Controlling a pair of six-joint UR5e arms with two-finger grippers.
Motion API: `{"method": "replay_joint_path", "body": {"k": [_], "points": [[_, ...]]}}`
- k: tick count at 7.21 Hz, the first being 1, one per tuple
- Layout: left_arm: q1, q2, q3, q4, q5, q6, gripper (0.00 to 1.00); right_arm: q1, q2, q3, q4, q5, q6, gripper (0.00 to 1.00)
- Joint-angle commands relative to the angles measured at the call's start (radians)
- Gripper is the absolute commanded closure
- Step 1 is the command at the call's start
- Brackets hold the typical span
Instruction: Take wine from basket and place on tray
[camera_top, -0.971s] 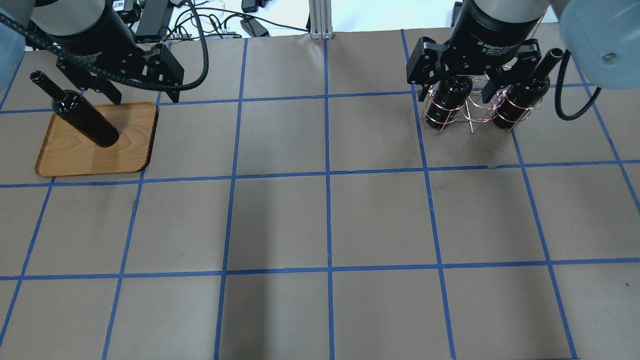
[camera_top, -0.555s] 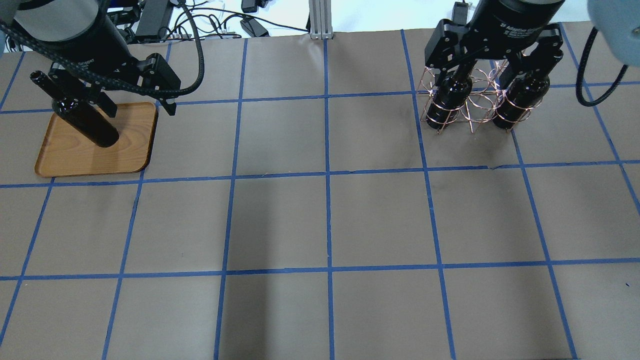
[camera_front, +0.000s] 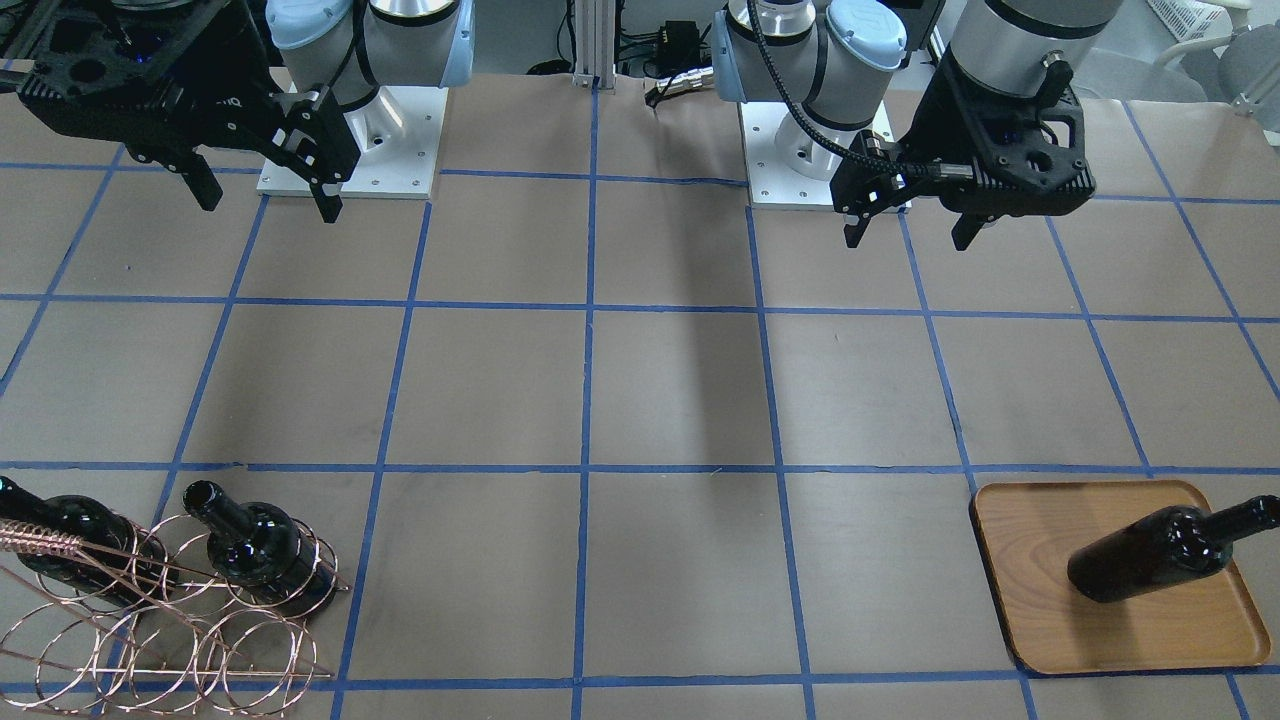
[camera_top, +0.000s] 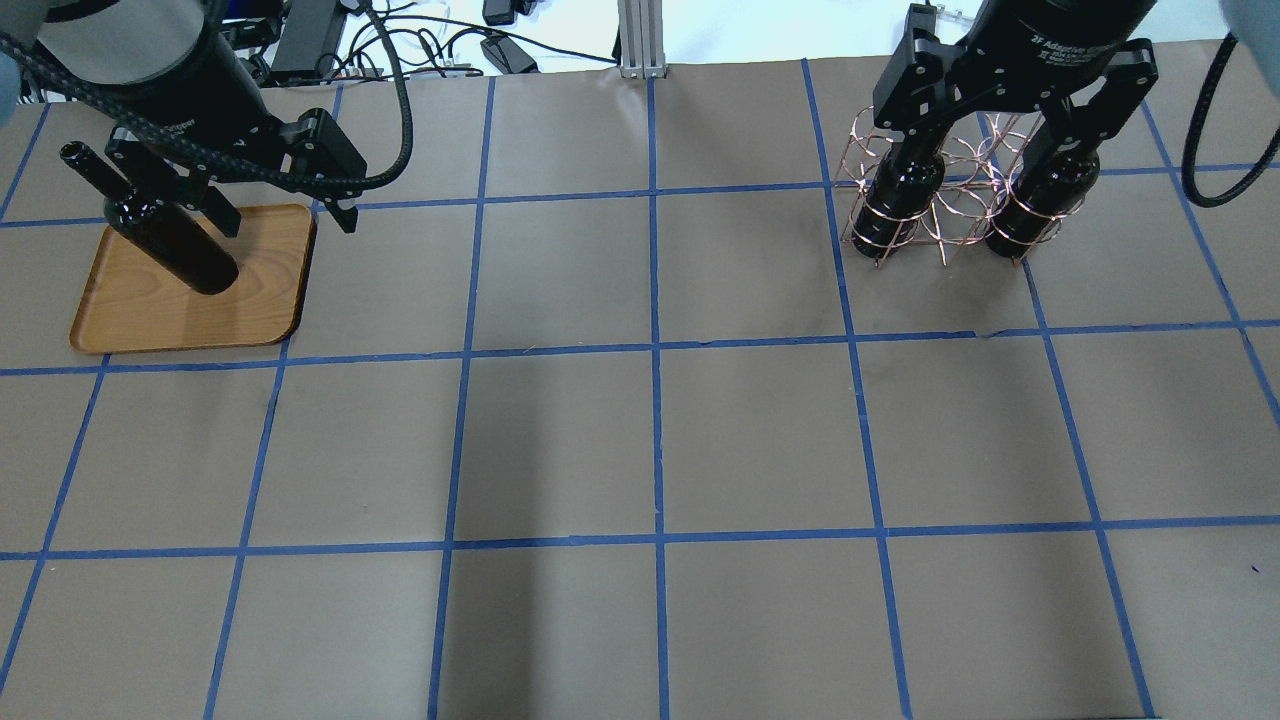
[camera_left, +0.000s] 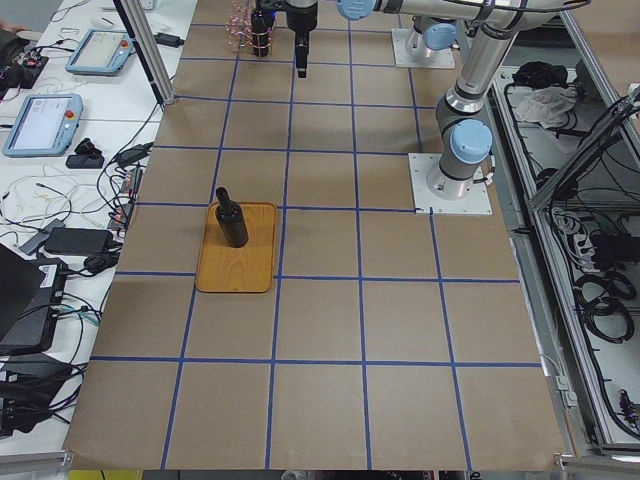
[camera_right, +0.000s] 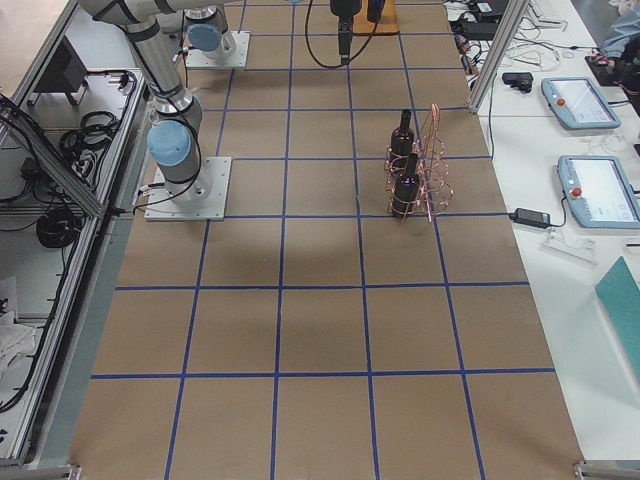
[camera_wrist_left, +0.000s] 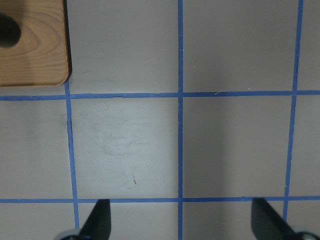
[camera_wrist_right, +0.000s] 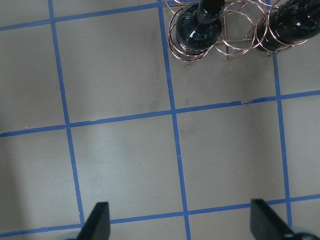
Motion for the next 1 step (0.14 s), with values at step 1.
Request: {"method": "replay_joint_path", "body": {"k": [1], "points": [[0.001, -0.002, -0.001, 0.003, -0.001, 0.0, 0.0, 0.021, 0.005, 0.004, -0.011, -0.015, -0.007, 0.0]]}}
